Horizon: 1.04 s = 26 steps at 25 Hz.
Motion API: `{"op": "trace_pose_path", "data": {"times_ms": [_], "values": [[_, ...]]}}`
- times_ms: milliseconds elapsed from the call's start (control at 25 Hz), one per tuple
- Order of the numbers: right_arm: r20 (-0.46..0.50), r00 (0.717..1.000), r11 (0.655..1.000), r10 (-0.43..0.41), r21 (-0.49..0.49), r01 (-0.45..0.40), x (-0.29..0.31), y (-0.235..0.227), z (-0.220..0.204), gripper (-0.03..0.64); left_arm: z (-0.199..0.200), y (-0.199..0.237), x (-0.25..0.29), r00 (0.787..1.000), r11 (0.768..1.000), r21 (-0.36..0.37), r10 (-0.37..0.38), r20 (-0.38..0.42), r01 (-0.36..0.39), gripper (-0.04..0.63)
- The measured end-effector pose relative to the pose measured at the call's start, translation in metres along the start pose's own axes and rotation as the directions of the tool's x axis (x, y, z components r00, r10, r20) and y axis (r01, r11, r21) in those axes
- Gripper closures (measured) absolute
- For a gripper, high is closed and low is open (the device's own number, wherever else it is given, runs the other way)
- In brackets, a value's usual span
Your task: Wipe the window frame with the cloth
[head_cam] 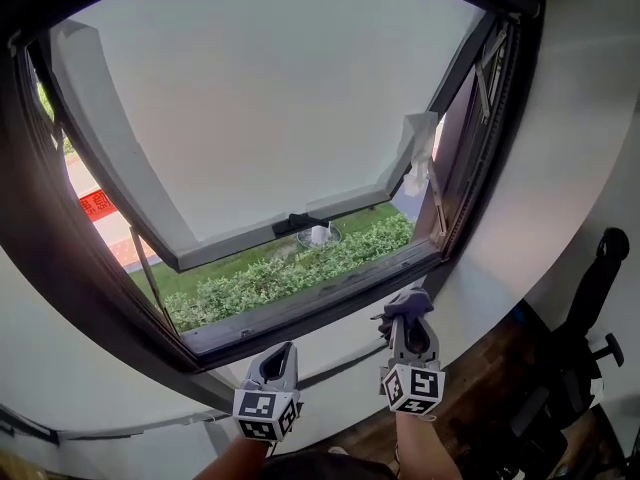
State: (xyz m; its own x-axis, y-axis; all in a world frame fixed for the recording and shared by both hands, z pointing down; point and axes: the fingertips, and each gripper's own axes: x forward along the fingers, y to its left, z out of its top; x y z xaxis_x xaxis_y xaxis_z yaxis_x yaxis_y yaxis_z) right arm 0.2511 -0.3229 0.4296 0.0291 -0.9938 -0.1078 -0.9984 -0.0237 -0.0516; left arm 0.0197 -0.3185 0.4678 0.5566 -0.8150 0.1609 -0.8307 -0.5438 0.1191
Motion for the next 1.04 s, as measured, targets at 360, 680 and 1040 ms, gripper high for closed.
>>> {"op": "trace_pose_path", "data": {"times_ms": [360,680,1040], "values": [[-0.012,0.999,0.999,0.047,-0.019,-0.048,-0.053,0.042,0.005,0.544,-0.002,-0.024,-0.012,0.997,0.997,0.009,-0.074,0.005,0.074,0.588],[-0.026,0.999,0.999,0.046,-0.018,-0.047,-0.075,0.052,0.006,0.545,0.000,-0.028,-0.027,0.996,0.997,0.009,-0.083,0.023,0.082,0.588],[-0.061,0.996,0.996,0.069,-0.053,-0.072,-0.080,0.068,-0.001,0.545,-0.001,-0.026,-0.037,0.996,0.996,0.002,-0.085,0.025,0.085,0.588]]}}
